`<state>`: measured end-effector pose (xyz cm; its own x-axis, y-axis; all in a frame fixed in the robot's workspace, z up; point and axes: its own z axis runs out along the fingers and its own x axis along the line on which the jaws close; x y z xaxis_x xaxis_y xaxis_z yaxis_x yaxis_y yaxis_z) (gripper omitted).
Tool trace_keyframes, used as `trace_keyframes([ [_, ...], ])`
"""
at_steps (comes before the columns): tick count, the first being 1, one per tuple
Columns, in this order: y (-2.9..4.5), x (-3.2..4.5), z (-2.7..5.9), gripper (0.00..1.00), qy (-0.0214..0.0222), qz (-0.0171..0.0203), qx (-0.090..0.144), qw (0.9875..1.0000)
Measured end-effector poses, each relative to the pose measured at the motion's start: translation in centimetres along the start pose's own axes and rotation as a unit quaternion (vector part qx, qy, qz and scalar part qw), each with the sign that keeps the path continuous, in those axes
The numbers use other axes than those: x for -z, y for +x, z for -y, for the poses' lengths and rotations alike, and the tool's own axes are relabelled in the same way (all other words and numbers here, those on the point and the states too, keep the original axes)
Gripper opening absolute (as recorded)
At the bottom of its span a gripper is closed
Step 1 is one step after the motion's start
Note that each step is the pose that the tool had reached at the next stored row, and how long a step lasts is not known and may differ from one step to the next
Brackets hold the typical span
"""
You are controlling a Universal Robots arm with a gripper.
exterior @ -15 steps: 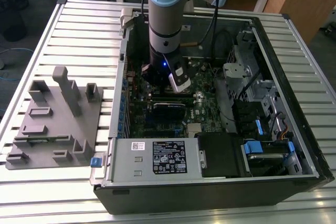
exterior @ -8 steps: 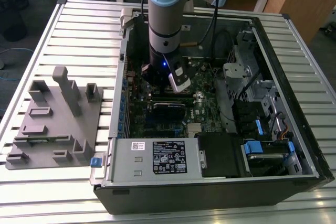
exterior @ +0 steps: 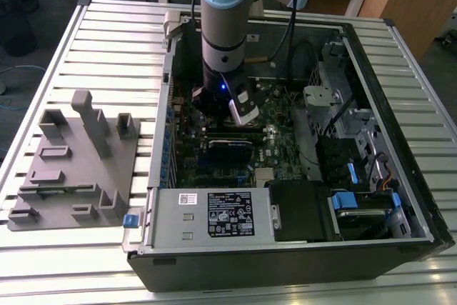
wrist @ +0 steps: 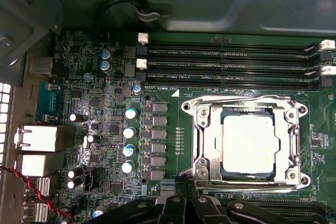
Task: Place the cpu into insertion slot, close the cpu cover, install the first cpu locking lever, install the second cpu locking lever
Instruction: 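Install the second cpu locking lever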
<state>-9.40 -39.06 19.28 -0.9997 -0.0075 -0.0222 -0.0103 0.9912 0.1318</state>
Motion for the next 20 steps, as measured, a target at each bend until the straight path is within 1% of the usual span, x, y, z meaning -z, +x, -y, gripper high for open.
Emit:
trace_keyframes([
  [4,0.09,-0.01,-0.01,0.11,-0.0036,-0.0003,0.000,1.0000],
  [7,0.14,-0.07,-0.01,0.11,-0.0046,0.0000,0.000,1.0000],
  [16,0.17,-0.12,0.00,0.11,-0.0040,-0.0003,0.000,1.0000],
  [18,0.16,0.01,-0.03,0.11,-0.0044,0.0000,0.000,1.0000],
  [20,0.15,0.38,-0.08,0.11,-0.0045,0.0000,0.000,1.0000],
])
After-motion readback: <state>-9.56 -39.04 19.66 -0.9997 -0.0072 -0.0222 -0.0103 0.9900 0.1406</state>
